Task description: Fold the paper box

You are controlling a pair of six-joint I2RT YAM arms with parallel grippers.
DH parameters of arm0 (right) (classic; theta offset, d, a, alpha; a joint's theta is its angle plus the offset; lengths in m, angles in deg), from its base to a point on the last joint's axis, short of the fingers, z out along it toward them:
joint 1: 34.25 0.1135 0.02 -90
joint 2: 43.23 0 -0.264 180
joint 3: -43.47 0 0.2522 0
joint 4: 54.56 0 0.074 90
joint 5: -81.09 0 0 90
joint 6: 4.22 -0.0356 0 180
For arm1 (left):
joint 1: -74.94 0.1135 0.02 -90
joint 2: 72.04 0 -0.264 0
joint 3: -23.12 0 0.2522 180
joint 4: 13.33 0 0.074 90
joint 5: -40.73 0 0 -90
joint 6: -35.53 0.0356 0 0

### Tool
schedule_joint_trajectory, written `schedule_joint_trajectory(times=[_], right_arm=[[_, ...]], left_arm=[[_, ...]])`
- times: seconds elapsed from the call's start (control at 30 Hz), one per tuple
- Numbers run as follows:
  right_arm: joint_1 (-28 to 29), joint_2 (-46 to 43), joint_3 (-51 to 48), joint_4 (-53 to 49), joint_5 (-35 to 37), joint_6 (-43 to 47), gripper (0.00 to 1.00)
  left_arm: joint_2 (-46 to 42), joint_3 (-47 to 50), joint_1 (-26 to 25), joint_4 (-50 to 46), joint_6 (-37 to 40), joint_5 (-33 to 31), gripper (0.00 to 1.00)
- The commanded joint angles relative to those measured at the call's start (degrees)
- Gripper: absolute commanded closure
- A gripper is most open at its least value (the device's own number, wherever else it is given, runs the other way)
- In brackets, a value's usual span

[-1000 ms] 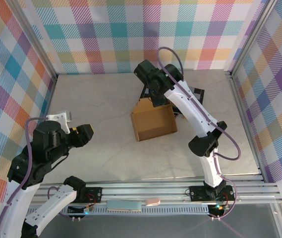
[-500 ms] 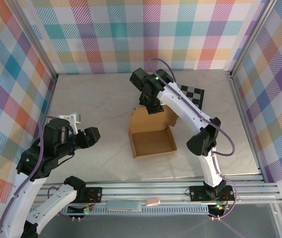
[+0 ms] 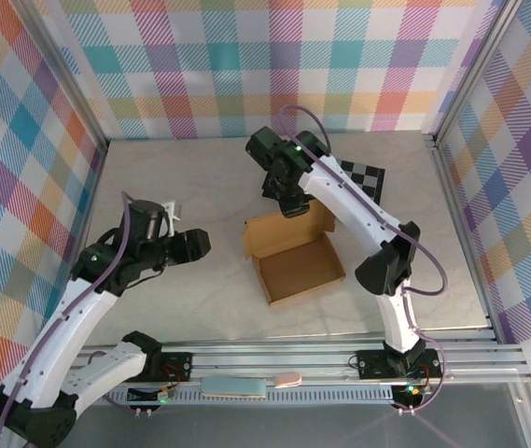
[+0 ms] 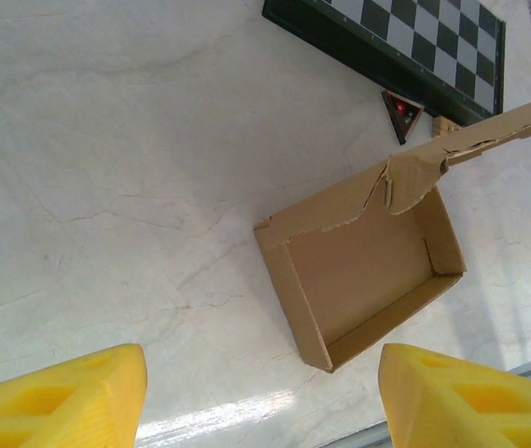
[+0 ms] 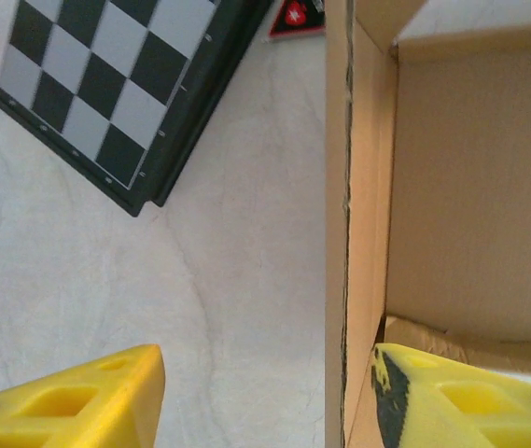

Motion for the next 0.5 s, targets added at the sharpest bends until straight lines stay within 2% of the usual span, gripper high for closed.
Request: schedule_joint_trajectory(times=[0.0, 0.07, 0.13, 0.17, 0.2, 0.23, 0.27, 0.33, 0.37, 0.4, 0.47], right_arm=[[-0.3, -7.0, -2.0, 2.7, 7.1, 13.2, 0.36], [-1.4, -10.1, -3.6, 5.6, 9.7, 22.6, 0.31], [-3.1, -14.8, -8.9, 14.6, 9.6, 38.8, 0.28], [-4.7, -17.9, -13.2, 19.6, 7.4, 48.1, 0.26], [-6.5, -21.2, -17.1, 25.7, 3.5, 56.3, 0.24], [-9.2, -25.2, -23.6, 32.4, -4.2, 65.1, 0.23], [-12.7, -28.8, -29.4, 38.2, -14.6, 73.8, 0.23], [-20.1, -34.9, -38.0, 44.8, -34.3, 84.2, 0.24], [-23.7, -36.3, -39.8, 43.3, -39.6, 88.0, 0.25], [-26.3, -36.5, -39.8, 39.8, -42.0, 91.1, 0.26], [-29.9, -35.1, -38.4, 30.4, -43.3, 99.8, 0.31]], left_arm=[[3.0, -2.5, -0.4, 3.8, 3.0, 4.0, 0.33], [5.9, -4.1, -0.9, 4.4, 4.5, 6.6, 0.33], [8.8, -6.4, -2.0, 3.7, 6.5, 7.2, 0.33], [10.1, -7.6, -2.9, 3.0, 7.6, 7.3, 0.33], [11.2, -8.7, -3.7, 2.2, 8.5, 7.1, 0.33], [12.5, -9.7, -4.6, 1.5, 9.3, 6.9, 0.33], [13.6, -10.7, -5.6, 0.7, 10.1, 6.5, 0.33], [15.8, -12.2, -7.9, -0.6, 11.0, 5.0, 0.33], [17.2, -12.9, -9.2, -1.4, 11.5, 4.0, 0.33], [18.2, -13.2, -10.5, -2.0, 11.9, 2.4, 0.33], [20.7, -14.1, -13.1, -3.1, 12.1, -1.7, 0.34]])
